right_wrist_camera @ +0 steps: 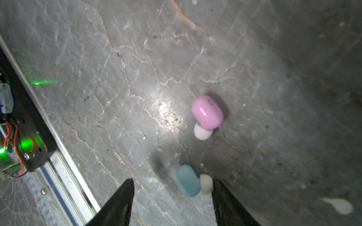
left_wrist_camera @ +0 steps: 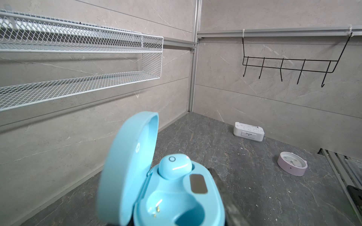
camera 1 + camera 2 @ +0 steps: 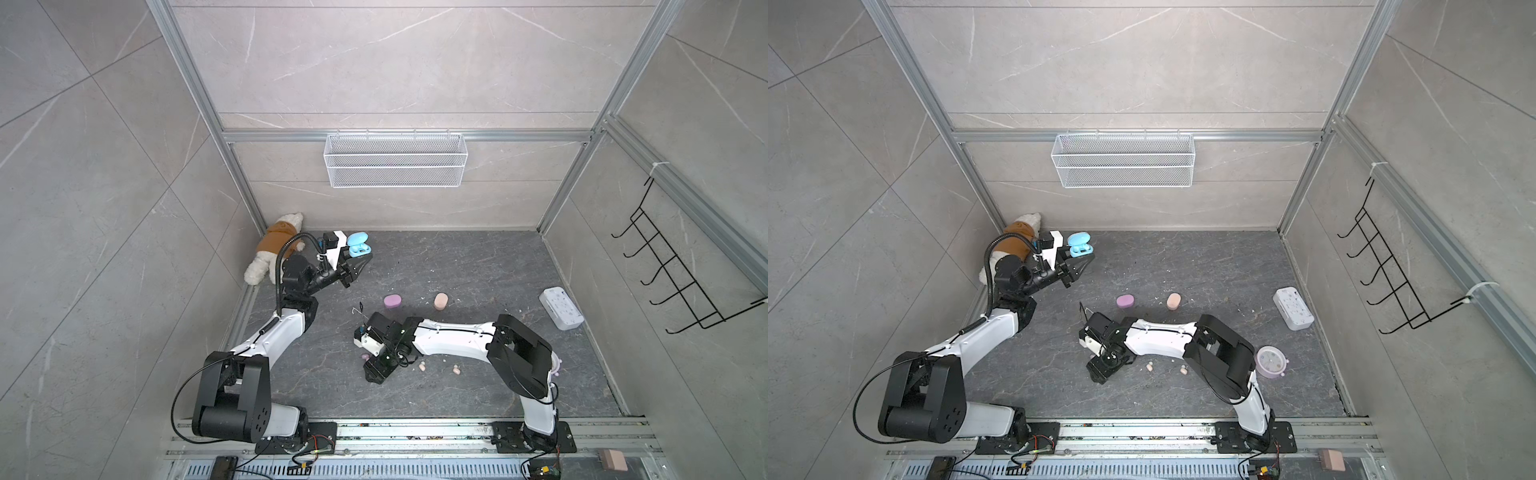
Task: Insert wireless bluetooth earbuds into charging case
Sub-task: Rotate the wireless bluetooth earbud at the bottom-center of the table.
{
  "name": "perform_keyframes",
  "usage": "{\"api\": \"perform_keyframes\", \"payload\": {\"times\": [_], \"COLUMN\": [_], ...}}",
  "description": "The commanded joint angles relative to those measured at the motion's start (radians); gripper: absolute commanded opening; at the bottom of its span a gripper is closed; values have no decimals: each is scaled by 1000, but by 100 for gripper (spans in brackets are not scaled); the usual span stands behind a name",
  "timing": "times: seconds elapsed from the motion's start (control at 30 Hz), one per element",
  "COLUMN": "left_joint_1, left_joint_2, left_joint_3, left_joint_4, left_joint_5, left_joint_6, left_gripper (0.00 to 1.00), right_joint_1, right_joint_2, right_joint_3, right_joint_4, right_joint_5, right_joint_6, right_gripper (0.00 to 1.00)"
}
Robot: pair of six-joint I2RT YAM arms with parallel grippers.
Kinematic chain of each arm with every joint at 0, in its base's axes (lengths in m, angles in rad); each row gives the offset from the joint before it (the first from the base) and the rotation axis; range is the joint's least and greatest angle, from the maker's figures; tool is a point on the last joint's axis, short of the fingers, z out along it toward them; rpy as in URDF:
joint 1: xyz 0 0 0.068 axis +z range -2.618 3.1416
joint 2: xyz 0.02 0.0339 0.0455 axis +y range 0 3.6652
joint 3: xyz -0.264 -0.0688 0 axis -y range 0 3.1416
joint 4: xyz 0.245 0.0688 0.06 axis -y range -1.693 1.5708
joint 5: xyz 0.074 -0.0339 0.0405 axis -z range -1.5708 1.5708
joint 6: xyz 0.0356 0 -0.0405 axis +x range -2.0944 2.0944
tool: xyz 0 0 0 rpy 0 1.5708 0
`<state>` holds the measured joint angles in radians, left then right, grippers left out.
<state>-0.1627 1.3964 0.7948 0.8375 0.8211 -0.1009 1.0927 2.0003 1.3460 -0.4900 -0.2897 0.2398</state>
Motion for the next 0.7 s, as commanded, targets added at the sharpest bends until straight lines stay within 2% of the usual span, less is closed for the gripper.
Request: {"api": "perform_keyframes", "payload": {"times": [0.0,0.13,0.33,0.47,0.57,0.67], "left_joint_1": [6,5,5,5,5,6], "left_joint_2": [-16,-19,-23,-26,-24,-13], "left_joint_3": [27,26,26,24,29,51], "left_joint_4": [51,48,46,44,41,22], "left_joint_5": [20,20,22,21,17,12], "left_joint_6": [-8,-10,-13,-13,-4,15], "left_gripper": [14,14,14,14,14,14], "right_joint_1": [29,33,19,25,29,33], "right_joint_2": [-26,-41,-72,-76,-46,-40], "right_joint_3": [-23,-29,5,56,114,128], "right_joint_4": [-22,-21,-97,-131,-172,-173], "right_joint_5": [-30,-22,99,122,135,131], "right_joint_6": [28,39,69,104,154,247], "right_gripper": [65,65,65,59,48,46]}}
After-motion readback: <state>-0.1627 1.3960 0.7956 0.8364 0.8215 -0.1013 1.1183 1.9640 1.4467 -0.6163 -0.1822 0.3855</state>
